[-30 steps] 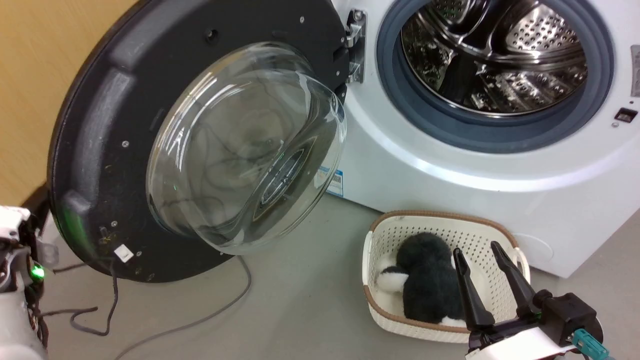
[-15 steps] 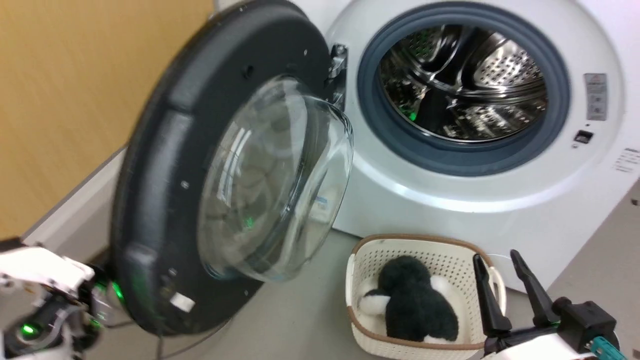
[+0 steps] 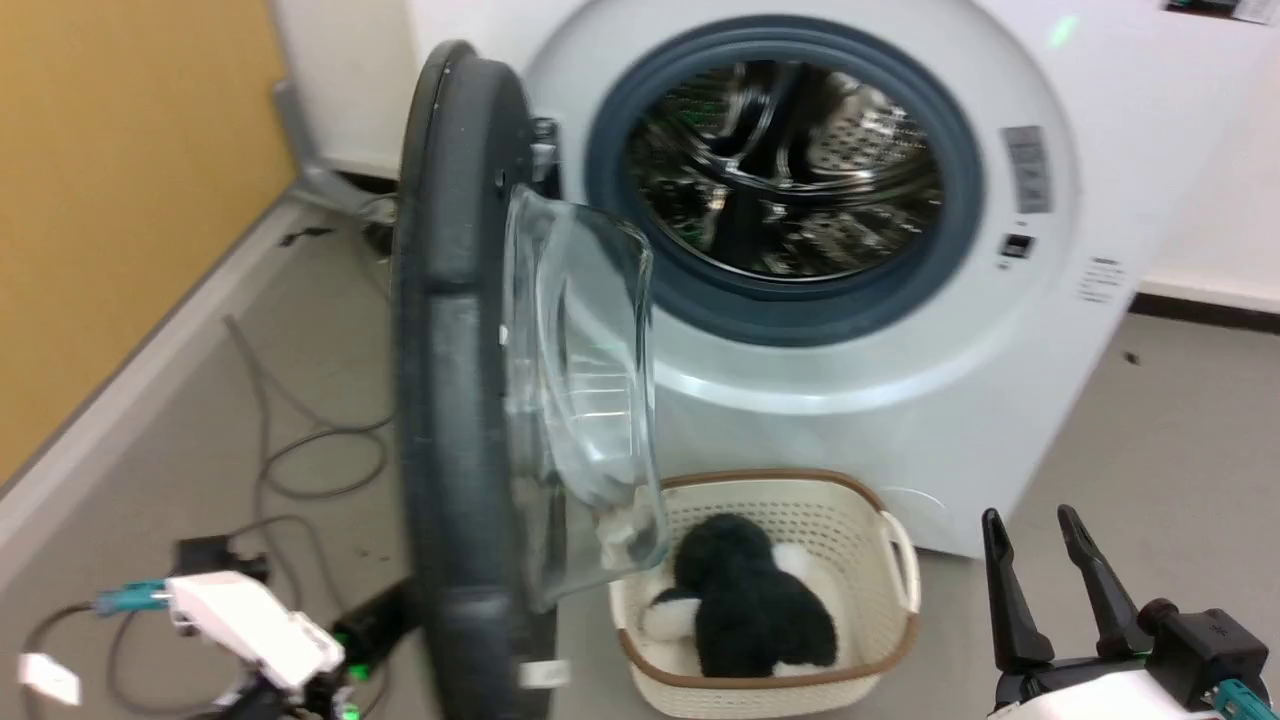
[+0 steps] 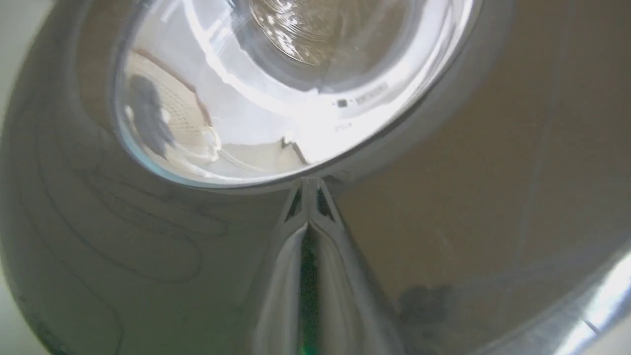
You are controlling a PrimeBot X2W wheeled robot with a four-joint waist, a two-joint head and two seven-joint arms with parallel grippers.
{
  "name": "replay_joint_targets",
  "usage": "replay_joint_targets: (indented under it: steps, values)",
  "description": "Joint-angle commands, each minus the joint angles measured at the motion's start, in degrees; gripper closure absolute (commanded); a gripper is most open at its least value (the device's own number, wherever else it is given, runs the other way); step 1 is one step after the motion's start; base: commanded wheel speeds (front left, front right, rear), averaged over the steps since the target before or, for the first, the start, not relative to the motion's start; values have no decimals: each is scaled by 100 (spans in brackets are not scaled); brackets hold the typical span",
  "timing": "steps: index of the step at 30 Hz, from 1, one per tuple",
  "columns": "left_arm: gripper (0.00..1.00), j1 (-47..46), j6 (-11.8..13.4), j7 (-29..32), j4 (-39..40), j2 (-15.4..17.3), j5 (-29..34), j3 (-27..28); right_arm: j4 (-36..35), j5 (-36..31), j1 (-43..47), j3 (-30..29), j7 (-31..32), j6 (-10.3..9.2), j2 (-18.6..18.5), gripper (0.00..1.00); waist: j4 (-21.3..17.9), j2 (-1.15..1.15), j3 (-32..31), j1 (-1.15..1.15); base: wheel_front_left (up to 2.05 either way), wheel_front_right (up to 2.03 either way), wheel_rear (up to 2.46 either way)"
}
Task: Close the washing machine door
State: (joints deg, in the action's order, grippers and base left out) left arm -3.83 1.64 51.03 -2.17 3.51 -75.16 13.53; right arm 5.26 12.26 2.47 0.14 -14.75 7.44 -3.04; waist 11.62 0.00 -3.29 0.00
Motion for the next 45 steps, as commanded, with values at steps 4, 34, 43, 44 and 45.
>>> replay_joint_targets:
  steps: [4,34,43,44,45]
  values:
    - [100,219,185,-508,242,-61,-685,-891,16,-74,28,24,-25,5,15,0,-665,0,115,0,0,0,0]
    - [100,-2880,-505,-4975,-2546,-63,-2469,-2824,-95,3,-379,88,-25,5,16,0,-3389,0,1277,0,0,0,0]
    - [100,-3432,-851,-5154,-3489,-63,-2405,-3135,-121,17,-365,45,-25,5,16,0,-3154,0,1205,0,0,0,0]
    - [100,-3400,-874,-5117,-3489,-63,-2341,-3216,-123,11,-354,51,-25,5,16,0,-3097,0,1166,0,0,0,0]
    - [100,-3336,-891,-5076,-3456,-58,-2244,-3311,-121,4,-340,62,-25,5,16,0,-3038,0,1114,0,0,0,0]
